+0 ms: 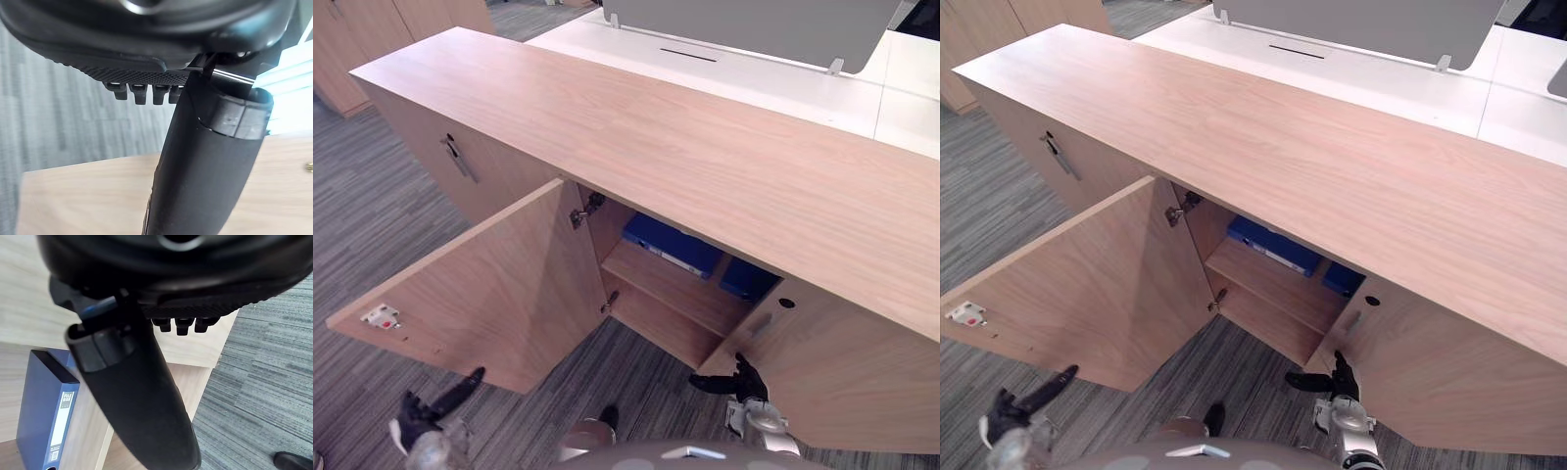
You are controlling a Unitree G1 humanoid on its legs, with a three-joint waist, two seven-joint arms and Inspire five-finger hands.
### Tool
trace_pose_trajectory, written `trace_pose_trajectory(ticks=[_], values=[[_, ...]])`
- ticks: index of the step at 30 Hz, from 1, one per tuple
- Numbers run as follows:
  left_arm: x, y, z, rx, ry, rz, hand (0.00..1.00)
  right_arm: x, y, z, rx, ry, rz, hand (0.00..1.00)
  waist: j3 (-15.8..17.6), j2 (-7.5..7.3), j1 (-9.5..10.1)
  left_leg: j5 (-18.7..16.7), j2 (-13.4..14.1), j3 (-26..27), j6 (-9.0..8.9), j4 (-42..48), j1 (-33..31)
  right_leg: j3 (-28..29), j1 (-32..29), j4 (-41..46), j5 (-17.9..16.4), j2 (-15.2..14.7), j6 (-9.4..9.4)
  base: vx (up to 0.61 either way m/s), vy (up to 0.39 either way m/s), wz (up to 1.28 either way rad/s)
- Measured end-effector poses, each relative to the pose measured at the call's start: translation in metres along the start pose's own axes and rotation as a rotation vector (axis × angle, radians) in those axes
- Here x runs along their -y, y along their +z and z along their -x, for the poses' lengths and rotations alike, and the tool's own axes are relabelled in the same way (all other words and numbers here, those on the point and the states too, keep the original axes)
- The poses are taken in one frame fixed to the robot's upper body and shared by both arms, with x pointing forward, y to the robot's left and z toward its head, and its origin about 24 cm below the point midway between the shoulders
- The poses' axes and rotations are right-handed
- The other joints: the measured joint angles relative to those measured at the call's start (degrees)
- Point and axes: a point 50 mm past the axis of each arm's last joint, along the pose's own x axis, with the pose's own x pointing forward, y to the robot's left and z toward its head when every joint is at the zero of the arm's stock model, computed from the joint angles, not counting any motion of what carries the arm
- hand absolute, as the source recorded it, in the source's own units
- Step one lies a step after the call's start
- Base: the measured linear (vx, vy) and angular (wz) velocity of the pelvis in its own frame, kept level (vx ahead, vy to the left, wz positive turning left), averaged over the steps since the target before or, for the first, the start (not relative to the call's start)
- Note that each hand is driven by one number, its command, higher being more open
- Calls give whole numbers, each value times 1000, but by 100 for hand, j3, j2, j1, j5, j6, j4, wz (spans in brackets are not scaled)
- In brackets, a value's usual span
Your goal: Walk over to the cabinet, pick up the folder, carry it to the office cabinet, place the folder inside the office cabinet, then close the office cabinet door
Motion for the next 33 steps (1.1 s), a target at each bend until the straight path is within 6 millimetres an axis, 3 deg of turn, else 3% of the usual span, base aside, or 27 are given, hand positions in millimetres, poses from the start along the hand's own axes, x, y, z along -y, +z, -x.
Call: trace_pose_trajectory(ticks=[4, 7, 23, 33], values=[[-9, 48, -11, 170, -13, -30, 100, 2, 1, 0, 3, 1, 11, 100, 9, 11, 17, -28, 4, 40, 24, 20, 33, 129, 12, -9, 11, 1, -15, -39, 7, -7], [-13, 60, -13, 213, -29, -55, 100, 4, 2, -1, 9, 9, 38, 100, 29, 46, 31, -23, 18, 133, 38, -20, 87, 262, 11, -43, 11, 3, -15, -62, 11, -16], [1, 62, -4, 256, -145, -174, 100, 12, -8, 2, -16, -8, 46, 100, 9, 15, 51, 56, 84, 276, 32, -259, 220, 538, -25, -183, 74, 83, -89, -13, -6, -6], [13, 57, 3, 258, -170, -171, 100, 5, -22, 5, -68, 28, 92, 100, 13, 34, 78, 288, 153, 378, 62, -544, 354, 799, -70, -242, 191, 97, -53, -59, 9, -4]])
